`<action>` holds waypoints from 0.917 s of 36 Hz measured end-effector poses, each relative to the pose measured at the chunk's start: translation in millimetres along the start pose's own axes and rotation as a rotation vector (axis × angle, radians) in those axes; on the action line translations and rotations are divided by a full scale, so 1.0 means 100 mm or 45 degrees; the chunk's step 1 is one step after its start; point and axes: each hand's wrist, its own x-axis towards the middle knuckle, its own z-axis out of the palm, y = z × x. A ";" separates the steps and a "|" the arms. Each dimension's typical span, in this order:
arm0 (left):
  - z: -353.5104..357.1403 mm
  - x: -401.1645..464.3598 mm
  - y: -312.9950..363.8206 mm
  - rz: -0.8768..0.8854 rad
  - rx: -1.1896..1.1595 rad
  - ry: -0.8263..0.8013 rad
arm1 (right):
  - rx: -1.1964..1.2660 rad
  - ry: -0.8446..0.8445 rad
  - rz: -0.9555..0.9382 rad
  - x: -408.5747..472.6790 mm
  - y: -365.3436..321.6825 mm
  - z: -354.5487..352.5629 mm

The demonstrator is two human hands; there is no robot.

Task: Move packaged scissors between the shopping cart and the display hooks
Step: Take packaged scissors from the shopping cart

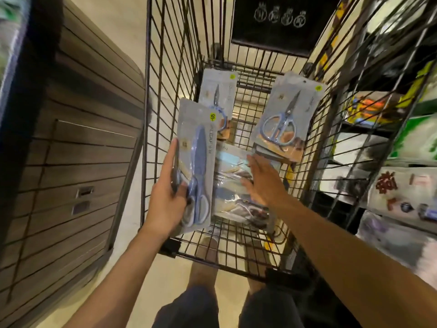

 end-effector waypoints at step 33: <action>-0.08 0.03 -0.13 0.013 0.029 0.006 | 0.543 -0.098 0.232 -0.22 -0.15 -0.12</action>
